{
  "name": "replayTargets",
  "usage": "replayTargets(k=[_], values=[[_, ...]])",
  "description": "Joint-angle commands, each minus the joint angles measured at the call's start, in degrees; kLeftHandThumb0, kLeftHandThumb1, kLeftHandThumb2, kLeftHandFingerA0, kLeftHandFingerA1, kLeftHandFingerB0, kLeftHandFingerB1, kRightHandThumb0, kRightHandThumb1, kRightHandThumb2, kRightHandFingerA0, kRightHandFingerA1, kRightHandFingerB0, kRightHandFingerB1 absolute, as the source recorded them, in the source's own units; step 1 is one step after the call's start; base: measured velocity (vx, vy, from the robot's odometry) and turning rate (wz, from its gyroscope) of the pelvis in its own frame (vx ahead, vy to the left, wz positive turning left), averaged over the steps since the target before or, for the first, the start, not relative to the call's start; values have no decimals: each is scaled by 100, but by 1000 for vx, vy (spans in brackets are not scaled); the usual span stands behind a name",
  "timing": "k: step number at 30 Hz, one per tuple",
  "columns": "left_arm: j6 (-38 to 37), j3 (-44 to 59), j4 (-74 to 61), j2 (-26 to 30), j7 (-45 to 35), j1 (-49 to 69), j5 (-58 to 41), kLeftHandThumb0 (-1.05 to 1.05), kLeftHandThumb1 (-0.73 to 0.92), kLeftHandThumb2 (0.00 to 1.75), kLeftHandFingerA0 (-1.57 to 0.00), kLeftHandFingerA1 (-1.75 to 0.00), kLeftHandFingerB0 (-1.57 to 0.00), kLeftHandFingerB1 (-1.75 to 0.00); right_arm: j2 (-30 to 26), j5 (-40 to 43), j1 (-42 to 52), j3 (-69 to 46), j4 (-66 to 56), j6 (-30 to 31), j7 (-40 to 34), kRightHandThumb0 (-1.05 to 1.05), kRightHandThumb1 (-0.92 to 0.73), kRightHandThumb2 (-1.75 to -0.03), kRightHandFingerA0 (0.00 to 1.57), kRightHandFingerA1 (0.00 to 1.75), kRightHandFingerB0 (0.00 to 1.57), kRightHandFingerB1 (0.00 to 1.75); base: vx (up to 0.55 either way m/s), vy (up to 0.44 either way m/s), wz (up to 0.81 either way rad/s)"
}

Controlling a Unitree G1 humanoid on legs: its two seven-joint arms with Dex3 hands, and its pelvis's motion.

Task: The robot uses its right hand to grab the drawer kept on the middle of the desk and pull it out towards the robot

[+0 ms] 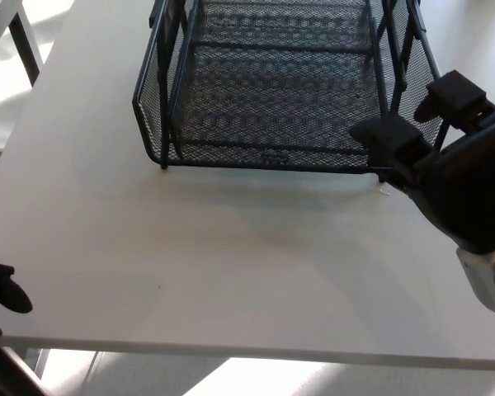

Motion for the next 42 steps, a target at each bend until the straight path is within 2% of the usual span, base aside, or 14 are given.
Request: replayTargets(k=[1, 6, 8, 10, 11, 12, 13, 16, 18, 26, 28, 31, 32, 42], values=[[-75, 27, 50, 115, -65, 3, 123, -30, 57, 57, -78, -86, -82, -61, -1, -101, 125, -185, -8, 36, 86, -41, -55, -57, 97, 128, 93, 60, 0, 0, 0], [-35, -13, 58, 78, -108, 3, 104, -31, 59, 57, -77, -89, -81, -61, 89, -76, 88, -269, 103, -26, 104, -38, -55, -57, 94, 125, 92, 55, 0, 0, 0], [-146, -5, 106, 57, -34, -3, 105, -29, 57, 57, -80, -88, -83, -60, 146, 164, 362, -393, -554, 504, 1644, -47, -59, -57, 47, 52, 33, 34, 0, 0, 0], [-101, -8, 80, 80, -68, 10, 120, -30, 58, 58, -77, -85, -82, -60, 210, 174, 484, -442, -898, 855, 2299, -57, -41, -75, 13, 47, 6, 44, 0, 0, 0], [-33, -3, 38, 80, -112, 59, 102, -31, 59, 58, -77, -85, -81, -60, 218, 113, 520, -432, -951, 933, 2401, -35, -37, -92, 0, 51, 0, 51, 0, 0, 0], [-39, 2, 15, 90, -116, 83, 108, -30, 59, 58, -77, -85, -81, -60, 235, 135, 538, -440, -969, 944, 2452, -35, -34, -90, 0, 53, 0, 51, 0, 0, 0], [-52, 10, 6, 79, -103, 86, 99, -30, 58, 58, -78, -85, -81, -60, 256, 138, 544, -453, -982, 961, 2457, -54, -48, -56, 3, 37, 10, 39, 0, 0, 0], [-90, 5, 32, 73, -86, 75, 95, -30, 58, 58, -78, -84, -81, -60, 283, 97, 597, -487, -1102, 1065, 2602, -56, -49, -55, 0, 29, 6, 38, 0, 0, 0], [-40, 4, -12, 94, -103, 90, 136, -30, 59, 57, -77, -83, -81, -59, 265, 98, 649, -531, -1215, 1097, 2694, -73, -38, -69, 0, 2, 5, 31, 0, 0, 0], [-20, 17, -18, 57, -66, 105, 132, -29, 58, 57, -77, -85, -81, -61, -113, 233, 1036, -864, -1947, 912, 3162, -61, -36, -75, 0, 20, 5, 41, 0, 0, 0], [-6, 13, -2, 55, -87, 99, 106, -29, 57, 57, -78, -82, -82, -59, -298, 327, 1234, -1046, -2254, 882, 3423, -75, -38, -69, 0, 0, 5, 27, 0, 0, 0], [-55, 43, 32, 53, -41, 137, 101, -29, 56, 57, -78, -83, -82, -59, -532, 527, 1452, -1284, -2558, 738, 3668, -58, -50, -55, 0, 21, 0, 38, 0, 0, 0], [-56, 49, 19, 67, -45, 169, 111, -29, 57, 57, -78, -84, -82, -61, -702, 495, 1642, -1459, -2793, 751, 3842, -70, -38, -76, 0, 18, 0, 26, 0, 0, 0], [-58, 114, 34, 109, -12, 250, 128, -31, 58, 57, -77, -85, -81, -60, -1433, 1121, 3583, -3202, -3534, 324, 3866, -77, -42, -73, 0, 0, 3, 26, 0, 0, 0]])
